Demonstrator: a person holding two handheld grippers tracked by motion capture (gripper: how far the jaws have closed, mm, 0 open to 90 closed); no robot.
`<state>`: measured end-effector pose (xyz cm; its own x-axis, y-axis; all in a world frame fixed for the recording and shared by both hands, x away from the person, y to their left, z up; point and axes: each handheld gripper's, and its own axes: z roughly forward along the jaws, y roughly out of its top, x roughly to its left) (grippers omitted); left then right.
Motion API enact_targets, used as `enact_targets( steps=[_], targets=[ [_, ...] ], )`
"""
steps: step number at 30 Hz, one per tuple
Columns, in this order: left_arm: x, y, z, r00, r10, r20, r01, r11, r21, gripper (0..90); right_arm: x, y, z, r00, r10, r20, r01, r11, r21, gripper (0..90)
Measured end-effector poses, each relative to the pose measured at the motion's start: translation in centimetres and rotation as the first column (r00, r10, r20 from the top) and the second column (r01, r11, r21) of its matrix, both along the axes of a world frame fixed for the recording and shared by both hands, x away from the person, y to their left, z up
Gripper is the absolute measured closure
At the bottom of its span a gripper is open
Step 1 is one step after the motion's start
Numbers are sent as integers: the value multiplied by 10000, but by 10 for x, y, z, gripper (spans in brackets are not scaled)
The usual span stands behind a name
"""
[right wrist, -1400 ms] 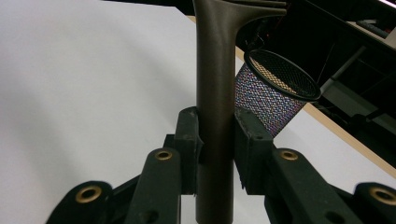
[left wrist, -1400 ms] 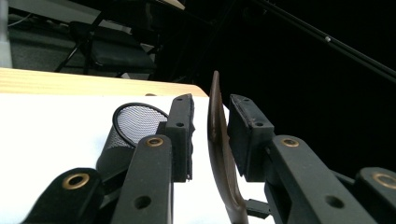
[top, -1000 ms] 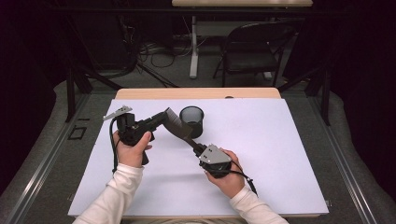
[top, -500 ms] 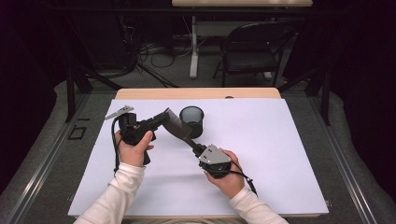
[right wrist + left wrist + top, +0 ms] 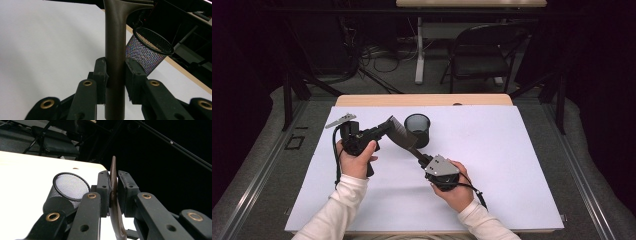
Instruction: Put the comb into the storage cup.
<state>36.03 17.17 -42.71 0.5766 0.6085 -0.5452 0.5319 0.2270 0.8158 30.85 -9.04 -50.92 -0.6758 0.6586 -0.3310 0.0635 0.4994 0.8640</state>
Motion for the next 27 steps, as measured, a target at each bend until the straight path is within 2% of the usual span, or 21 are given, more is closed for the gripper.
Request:
enact_targets(
  steps=[21, 27],
  targets=[
    [2, 1, -3, 9991, -221, -353, 197, 9976, -671, 842, 2, -1, -1, 9998, 64, -207, -61, 9999, 123, 731],
    [3, 2, -3, 9988, -247, -426, 215, 9970, -741, 844, 2, -1, -1, 9997, 82, -231, -78, 9998, 167, 731]
  ],
)
